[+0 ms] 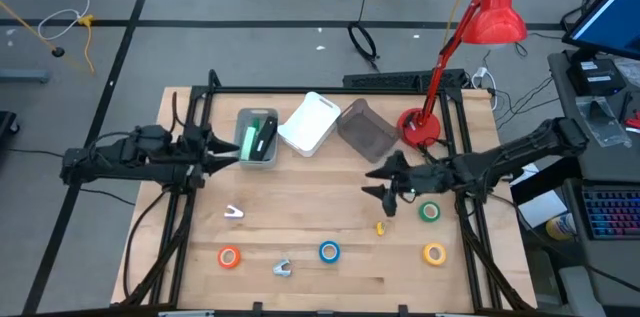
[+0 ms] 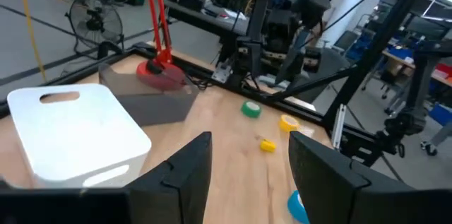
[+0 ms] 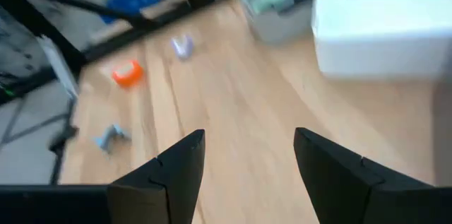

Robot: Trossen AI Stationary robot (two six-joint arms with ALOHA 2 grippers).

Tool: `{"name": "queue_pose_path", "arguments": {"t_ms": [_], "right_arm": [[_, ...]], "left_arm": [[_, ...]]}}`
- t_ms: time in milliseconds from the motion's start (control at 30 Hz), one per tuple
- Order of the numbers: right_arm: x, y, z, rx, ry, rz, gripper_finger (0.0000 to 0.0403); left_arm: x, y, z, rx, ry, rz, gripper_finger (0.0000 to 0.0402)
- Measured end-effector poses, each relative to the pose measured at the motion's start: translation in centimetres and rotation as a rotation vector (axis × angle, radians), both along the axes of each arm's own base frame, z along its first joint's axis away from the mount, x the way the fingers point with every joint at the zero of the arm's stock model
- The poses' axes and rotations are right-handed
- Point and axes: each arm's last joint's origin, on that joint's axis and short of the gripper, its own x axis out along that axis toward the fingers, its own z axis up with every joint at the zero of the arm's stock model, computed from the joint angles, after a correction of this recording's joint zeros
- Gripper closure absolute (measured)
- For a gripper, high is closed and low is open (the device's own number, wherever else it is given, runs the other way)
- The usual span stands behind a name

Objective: Pick and place Stapler, Stapler remover, tape
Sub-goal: Put the small yellow stapler into the gray bin

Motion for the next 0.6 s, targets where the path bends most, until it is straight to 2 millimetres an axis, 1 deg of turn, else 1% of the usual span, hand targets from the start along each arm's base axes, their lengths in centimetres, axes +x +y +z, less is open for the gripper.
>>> {"name": "queue_pose_path", "arguments": {"t_ms": [67,200,333,400,600], "right_arm": [[-0.3,0.6,0.1,0.026,0.088,-0.014,0.0193],[-0.6,1.5,0.9,0.064,0.273,-0.051,0.0193],[-0.2,2.3,1.3,0.163,0.437,-0.074,0.0193],[0.0,2.7,1.0,0.243,0.515,-0.094,0.0193],[0.6,3.7,-1.3,0.473,0.714,-0.207,0.0193]], "left_arm": [[-0.6,0.0,-0.1,-0.01,-0.003,-0.004,0.0215],[-1.6,-0.1,-0.3,-0.012,-0.009,-0.015,0.0215],[-2.2,-0.2,-0.4,-0.006,-0.016,-0.018,0.0215],[-2.4,-0.2,-0.4,0.007,-0.02,-0.023,0.0215],[-2.4,-0.2,-0.6,0.033,-0.004,-0.028,0.0215]]}}
